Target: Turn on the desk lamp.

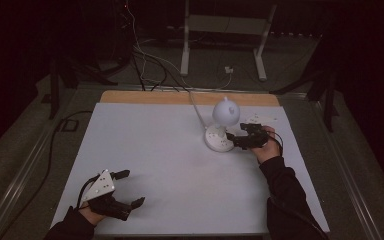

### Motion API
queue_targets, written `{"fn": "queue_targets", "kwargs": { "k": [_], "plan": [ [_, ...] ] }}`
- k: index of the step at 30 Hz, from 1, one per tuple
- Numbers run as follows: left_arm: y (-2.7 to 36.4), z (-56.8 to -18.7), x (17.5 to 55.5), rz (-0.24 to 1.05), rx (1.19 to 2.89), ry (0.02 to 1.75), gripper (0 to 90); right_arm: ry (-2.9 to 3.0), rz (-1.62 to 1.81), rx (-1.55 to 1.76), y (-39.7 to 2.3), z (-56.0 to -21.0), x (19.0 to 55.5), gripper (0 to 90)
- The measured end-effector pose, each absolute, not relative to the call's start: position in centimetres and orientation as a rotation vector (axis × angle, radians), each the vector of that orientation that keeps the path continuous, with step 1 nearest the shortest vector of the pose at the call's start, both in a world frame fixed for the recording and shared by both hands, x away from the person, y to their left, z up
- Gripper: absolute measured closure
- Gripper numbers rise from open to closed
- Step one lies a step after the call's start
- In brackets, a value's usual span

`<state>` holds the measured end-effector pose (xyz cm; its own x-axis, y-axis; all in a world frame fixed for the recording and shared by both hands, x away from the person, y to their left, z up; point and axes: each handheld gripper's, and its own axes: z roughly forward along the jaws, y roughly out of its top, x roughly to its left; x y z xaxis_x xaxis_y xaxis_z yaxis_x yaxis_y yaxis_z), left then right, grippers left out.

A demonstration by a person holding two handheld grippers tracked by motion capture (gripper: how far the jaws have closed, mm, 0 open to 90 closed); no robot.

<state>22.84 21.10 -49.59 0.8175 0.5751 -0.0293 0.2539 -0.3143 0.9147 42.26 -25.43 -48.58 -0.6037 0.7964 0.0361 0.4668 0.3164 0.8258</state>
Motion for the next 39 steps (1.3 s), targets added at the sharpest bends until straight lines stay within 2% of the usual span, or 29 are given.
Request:
{"fn": "queue_targets", "kwargs": {
  "k": [10, 17, 20, 21, 22, 23, 25, 39],
  "plan": [
    [21.1, -49.6, 22.9, 0.365, 1.904, 0.625, 0.2, 2.192, 1.164, 1.102, -26.0, -48.9, 42.5, 50.8],
    [21.1, -49.6, 22.9, 0.363, 1.904, 0.628, 0.3, 2.185, 1.109, 1.063, -25.8, -49.1, 42.6, 57.9],
    [21.1, -49.6, 22.9, 0.363, 1.903, 0.627, 0.2, 2.187, 1.110, 1.075, -25.8, -49.1, 42.7, 68.1],
    [21.1, -49.6, 22.9, 0.363, 1.903, 0.627, 0.3, 2.198, 1.109, 1.089, -25.9, -49.1, 42.8, 76.4],
    [21.1, -49.6, 22.9, 0.363, 1.903, 0.627, 0.3, 2.198, 1.109, 1.089, -25.9, -49.1, 42.8, 76.4],
    [21.1, -49.6, 22.9, 0.364, 1.903, 0.628, 0.2, 2.200, 1.107, 1.104, -25.9, -49.1, 42.8, 86.2],
    [21.1, -49.6, 22.9, 0.363, 1.903, 0.628, 0.3, 2.200, 1.106, 1.119, -25.9, -49.1, 42.8, 89.8],
    [21.1, -49.6, 22.9, 0.364, 1.903, 0.627, 0.3, 2.199, 1.156, 1.101, -25.0, -49.9, 42.8, 90.0]
  ]
}}
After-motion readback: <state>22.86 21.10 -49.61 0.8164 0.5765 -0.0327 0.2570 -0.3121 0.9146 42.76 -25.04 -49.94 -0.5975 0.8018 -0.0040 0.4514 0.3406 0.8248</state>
